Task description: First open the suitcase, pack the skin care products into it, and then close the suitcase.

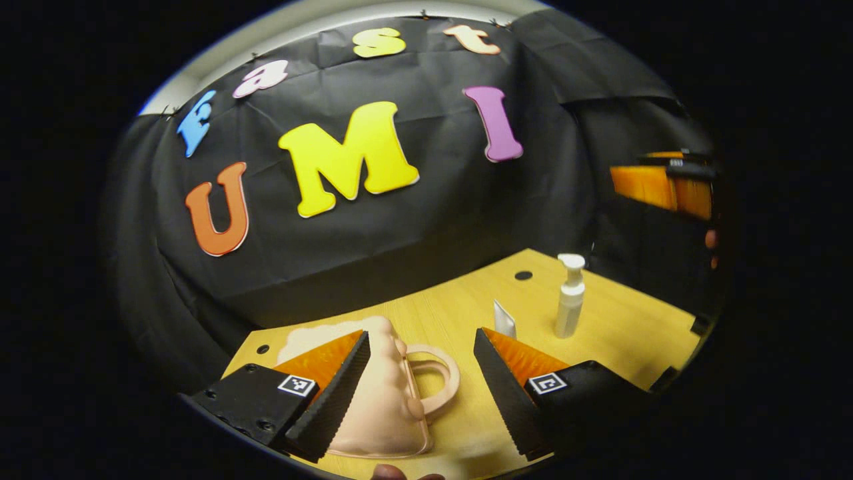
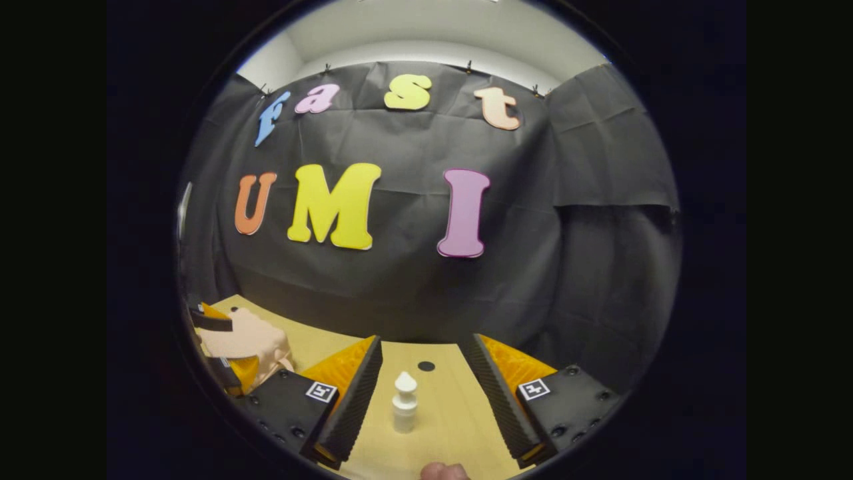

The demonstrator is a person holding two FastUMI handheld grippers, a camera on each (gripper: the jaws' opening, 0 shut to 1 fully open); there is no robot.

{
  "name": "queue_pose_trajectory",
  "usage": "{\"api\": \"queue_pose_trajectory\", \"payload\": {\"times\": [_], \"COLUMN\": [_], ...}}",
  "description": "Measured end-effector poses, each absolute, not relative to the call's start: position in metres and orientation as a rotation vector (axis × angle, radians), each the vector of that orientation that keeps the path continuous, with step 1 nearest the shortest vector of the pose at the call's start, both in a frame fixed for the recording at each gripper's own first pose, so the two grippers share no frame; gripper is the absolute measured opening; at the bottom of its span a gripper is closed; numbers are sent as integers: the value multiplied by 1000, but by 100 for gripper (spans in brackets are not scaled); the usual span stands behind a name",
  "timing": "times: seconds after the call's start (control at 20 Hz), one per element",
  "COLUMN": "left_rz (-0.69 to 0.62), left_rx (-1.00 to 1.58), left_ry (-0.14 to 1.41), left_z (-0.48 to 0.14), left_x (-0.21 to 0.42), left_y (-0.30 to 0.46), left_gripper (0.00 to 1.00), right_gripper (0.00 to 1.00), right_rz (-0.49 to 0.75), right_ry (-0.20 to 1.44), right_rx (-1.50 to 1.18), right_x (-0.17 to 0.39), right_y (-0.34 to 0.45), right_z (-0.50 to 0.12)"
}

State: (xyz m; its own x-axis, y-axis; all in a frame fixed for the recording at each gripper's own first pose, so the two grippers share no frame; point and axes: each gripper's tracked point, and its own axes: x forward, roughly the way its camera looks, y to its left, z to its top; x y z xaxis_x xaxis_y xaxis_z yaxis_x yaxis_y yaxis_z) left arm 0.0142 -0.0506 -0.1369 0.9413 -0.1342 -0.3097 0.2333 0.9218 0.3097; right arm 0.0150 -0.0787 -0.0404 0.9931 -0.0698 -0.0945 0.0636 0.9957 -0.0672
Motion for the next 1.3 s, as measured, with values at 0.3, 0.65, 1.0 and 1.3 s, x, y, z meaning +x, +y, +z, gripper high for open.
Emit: {"api": "queue_pose_trajectory", "payload": {"times": [0.3, 0.65, 1.0, 1.3], "left_rz": [-255, -262, -269, -303], "left_rx": [619, 775, 845, 842], "left_ry": [424, 531, 611, 627], "left_z": [-219, -257, -273, -263], "left_x": [32, 50, 55, 54], "left_y": [-47, -41, -38, -43], "left_gripper": [90, 55, 33, 16], "right_gripper": [80, 80, 80, 80], "right_rz": [-124, -177, -217, -233], "right_ry": [116, 172, 187, 156], "right_rx": [-114, -86, -59, -52], "right_x": [8, -4, -8, -12], "right_y": [-113, -134, -140, -139], "right_z": [-47, -72, -82, -69]}}
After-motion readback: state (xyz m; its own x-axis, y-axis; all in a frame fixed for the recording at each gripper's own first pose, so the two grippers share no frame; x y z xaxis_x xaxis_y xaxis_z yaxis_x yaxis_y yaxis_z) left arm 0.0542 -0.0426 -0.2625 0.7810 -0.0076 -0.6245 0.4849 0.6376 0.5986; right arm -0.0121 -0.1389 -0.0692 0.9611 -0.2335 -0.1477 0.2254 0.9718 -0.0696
